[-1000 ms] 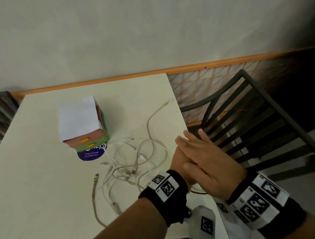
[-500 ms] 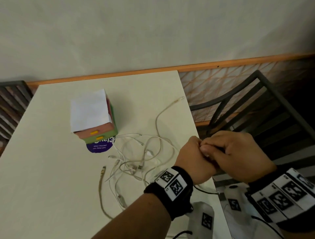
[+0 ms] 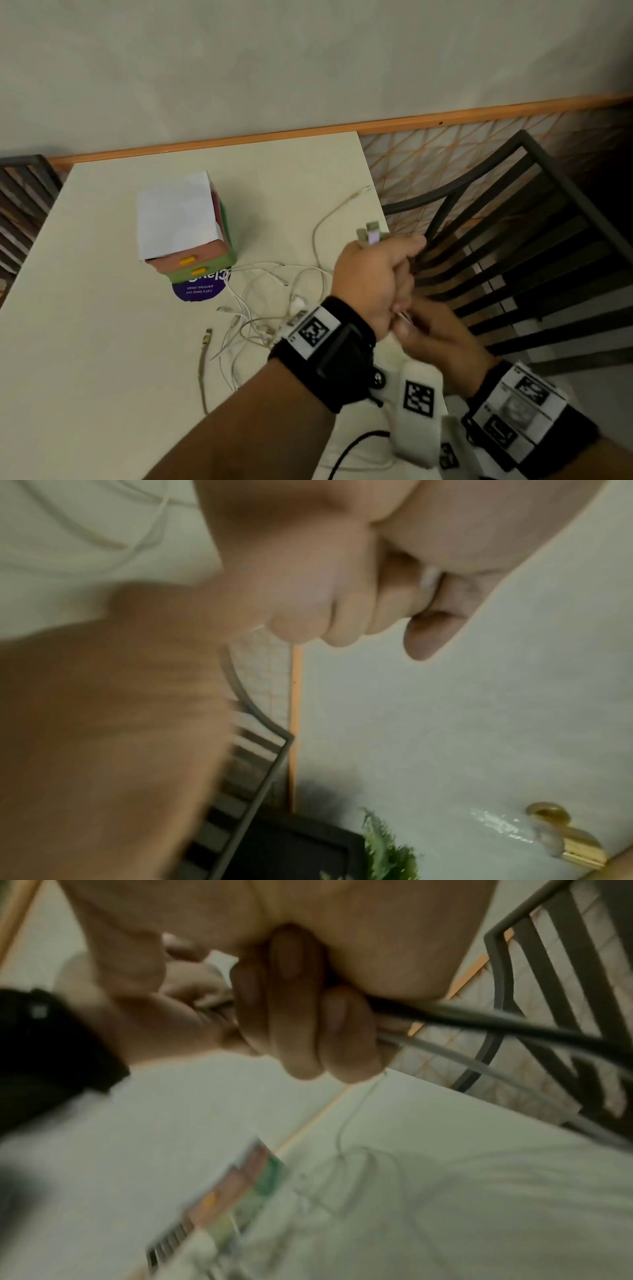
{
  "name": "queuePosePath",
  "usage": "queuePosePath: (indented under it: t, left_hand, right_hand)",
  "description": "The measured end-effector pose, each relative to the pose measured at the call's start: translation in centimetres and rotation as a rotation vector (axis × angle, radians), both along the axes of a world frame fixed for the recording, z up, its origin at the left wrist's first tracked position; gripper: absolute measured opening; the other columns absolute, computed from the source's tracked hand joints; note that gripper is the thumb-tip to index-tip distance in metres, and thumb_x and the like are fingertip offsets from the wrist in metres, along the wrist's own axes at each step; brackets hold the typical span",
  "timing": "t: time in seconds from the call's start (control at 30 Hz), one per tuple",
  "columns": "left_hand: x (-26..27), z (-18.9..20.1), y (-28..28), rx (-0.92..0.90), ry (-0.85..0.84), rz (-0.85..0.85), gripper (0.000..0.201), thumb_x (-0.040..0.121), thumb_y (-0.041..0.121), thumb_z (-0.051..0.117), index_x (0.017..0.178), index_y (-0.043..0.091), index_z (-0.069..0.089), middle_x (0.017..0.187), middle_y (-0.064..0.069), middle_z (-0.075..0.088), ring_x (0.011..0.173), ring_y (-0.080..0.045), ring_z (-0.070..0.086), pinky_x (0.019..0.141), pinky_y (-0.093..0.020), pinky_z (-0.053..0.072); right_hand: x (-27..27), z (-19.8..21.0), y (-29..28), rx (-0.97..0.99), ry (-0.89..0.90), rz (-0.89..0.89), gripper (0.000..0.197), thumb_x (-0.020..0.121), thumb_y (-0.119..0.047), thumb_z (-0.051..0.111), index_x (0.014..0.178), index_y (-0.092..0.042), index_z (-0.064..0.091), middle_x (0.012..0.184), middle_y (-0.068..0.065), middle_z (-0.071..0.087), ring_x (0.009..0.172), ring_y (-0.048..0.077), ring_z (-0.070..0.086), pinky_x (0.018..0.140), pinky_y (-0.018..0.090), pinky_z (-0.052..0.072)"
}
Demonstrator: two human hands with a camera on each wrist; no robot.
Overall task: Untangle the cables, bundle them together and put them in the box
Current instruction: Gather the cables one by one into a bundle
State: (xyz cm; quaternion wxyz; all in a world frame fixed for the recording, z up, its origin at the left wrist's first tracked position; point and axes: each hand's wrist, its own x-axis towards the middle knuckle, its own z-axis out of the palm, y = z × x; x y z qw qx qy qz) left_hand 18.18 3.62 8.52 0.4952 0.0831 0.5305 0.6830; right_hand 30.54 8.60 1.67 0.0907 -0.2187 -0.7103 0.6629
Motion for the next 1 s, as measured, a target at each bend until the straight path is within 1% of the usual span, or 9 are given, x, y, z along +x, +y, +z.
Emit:
queuePosePath:
  t: [0.07,0.17,0.23,0.37,0.47,0.6,0.77,0.87,1.0]
  left_hand:
    - [-1.7,0.7,-0.1,0.000,-0.056,0.013,0.058,0.089,0.006,0.061,0.038,0.021,0.038,0.038,0.004,0.021,0.033,-0.013,0.013,0.042,-0.019,0.012]
    - [-2.7,1.1,-1.0,-0.050,-0.075,0.016,0.058,0.088,0.007,0.059,0.037,0.021,0.035,0.040,0.003,0.018,0.035,-0.012,0.011,0.044,-0.019,0.010]
    - [-2.5,0.8,-1.7,-0.086,-0.074,0.009,0.058,0.088,0.009,0.060,0.041,0.024,0.030,0.041,0.003,0.018,0.036,-0.012,0.010,0.045,-0.020,0.010]
    - [-2.9,-0.5,-3.3,-0.130,-0.176,0.093,0.055,0.091,0.020,0.062,0.051,0.024,0.025,0.043,0.003,0.017,0.037,-0.013,0.010,0.043,-0.020,0.010]
    - [-5.1,-2.3,-5.2,-0.223,-0.171,0.297,0.046,0.090,0.018,0.063,0.058,0.023,0.031,0.043,0.004,0.019,0.036,-0.012,0.011,0.043,-0.019,0.010]
    - [-7.9,-3.9,-7.8,-0.335,-0.141,0.476,0.041,0.088,0.013,0.059,0.060,0.023,0.031,0.045,0.004,0.019,0.038,-0.014,0.012,0.046,-0.024,0.013]
    - [-9.1,-4.7,-9.4,-0.362,-0.088,0.448,0.041,0.089,0.014,0.060,0.062,0.020,0.030,0.050,0.001,0.018,0.035,-0.013,0.016,0.041,-0.021,0.019]
    - [-9.4,-4.6,-9.9,-0.343,-0.105,0.400,0.043,0.090,0.013,0.061,0.059,0.020,0.032,0.048,0.001,0.019,0.034,-0.013,0.017,0.041,-0.020,0.019]
    - [-9.2,-4.9,-10.4,-0.312,-0.128,0.327,0.049,0.089,0.013,0.062,0.054,0.022,0.028,0.052,0.000,0.017,0.040,-0.015,0.014,0.049,-0.026,0.013]
  right_hand:
    - [1.0,-1.8,-0.1,0.221,-0.263,0.045,0.044,0.071,-0.042,0.077,0.058,-0.013,0.048,0.053,0.005,0.046,0.051,0.024,0.042,0.050,0.045,0.042]
    - [1.8,-3.4,0.7,0.294,-0.589,-0.071,0.042,0.072,-0.011,0.069,0.045,-0.017,0.038,0.045,0.000,0.038,0.044,0.015,0.039,0.046,0.031,0.040]
    - [1.9,-4.3,1.0,0.320,-0.737,-0.082,0.038,0.074,-0.011,0.064,0.044,-0.018,0.042,0.045,-0.003,0.039,0.044,0.011,0.039,0.045,0.027,0.037]
    - [2.5,-6.0,1.1,0.315,-0.927,0.053,0.027,0.080,-0.022,0.060,0.061,-0.004,0.065,0.057,0.002,0.056,0.057,0.017,0.054,0.058,0.035,0.049]
    - [1.2,-4.5,0.7,0.249,-0.846,0.160,0.012,0.070,-0.018,0.069,0.064,-0.018,0.059,0.064,-0.003,0.058,0.063,0.014,0.055,0.060,0.030,0.048]
    - [-4.2,-3.2,0.1,0.337,-0.555,-0.108,0.008,0.082,-0.020,0.063,0.077,-0.014,0.063,0.074,0.004,0.065,0.074,0.024,0.059,0.070,0.039,0.051]
    - [-12.2,-4.2,-2.3,0.637,-0.699,-0.018,0.038,0.094,-0.046,0.049,0.069,-0.018,0.056,0.077,0.002,0.062,0.080,0.026,0.059,0.067,0.028,0.041]
    - [-14.9,-5.7,-3.8,0.630,-0.812,0.060,0.040,0.083,-0.053,0.062,0.080,-0.014,0.067,0.088,0.004,0.070,0.087,0.024,0.067,0.066,0.026,0.046]
    - [-16.1,-6.0,-5.2,0.718,-0.902,0.066,0.024,0.086,-0.028,0.064,0.100,-0.008,0.063,0.105,0.009,0.069,0.097,0.026,0.068,0.071,0.028,0.051]
